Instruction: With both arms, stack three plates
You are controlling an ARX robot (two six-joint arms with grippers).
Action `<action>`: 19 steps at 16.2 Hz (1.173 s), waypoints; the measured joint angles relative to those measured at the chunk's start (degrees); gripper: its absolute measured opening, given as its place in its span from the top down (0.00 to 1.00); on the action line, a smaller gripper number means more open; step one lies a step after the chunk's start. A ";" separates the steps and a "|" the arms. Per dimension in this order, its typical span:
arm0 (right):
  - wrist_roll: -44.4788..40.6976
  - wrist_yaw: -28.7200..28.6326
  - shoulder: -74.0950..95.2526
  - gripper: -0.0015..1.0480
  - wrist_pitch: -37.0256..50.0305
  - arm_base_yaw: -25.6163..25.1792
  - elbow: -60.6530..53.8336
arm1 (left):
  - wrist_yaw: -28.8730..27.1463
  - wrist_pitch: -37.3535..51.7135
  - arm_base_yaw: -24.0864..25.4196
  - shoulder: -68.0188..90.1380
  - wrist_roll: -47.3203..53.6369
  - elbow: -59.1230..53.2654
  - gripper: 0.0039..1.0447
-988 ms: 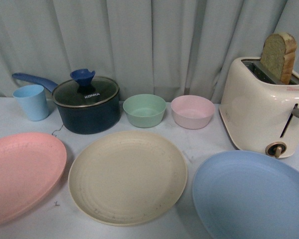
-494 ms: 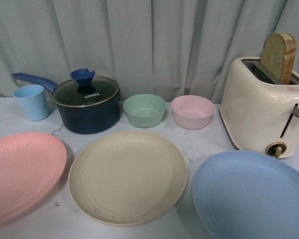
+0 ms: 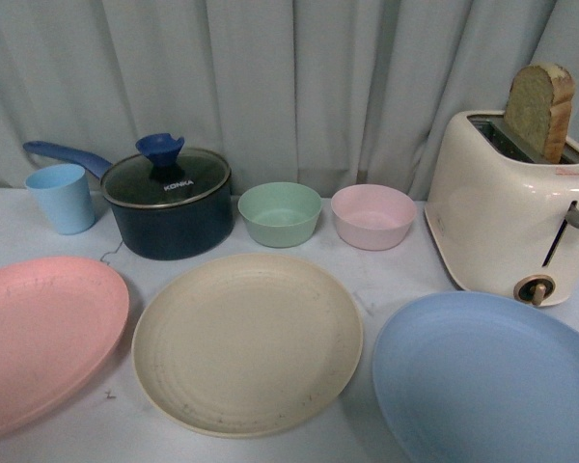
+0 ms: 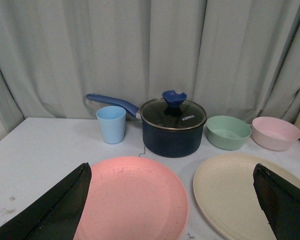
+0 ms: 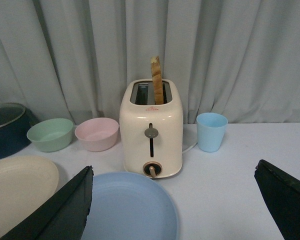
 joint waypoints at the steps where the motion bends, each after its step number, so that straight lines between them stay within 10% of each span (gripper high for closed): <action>1: 0.00 0.00 0.00 0.06 0.00 0.00 0.00 | 0.00 0.00 0.00 0.00 0.00 0.00 0.06; 5: -0.07 -0.17 0.00 0.06 0.04 0.00 0.00 | -8.96 -18.05 3.26 18.34 -5.55 10.67 0.06; 15: -0.07 0.00 0.00 0.06 -0.02 0.00 0.00 | 14.91 17.44 20.09 80.72 8.52 33.88 0.06; 19: -0.07 -0.02 0.00 0.06 -0.02 0.00 0.00 | 16.37 19.96 22.82 96.80 14.34 35.56 0.06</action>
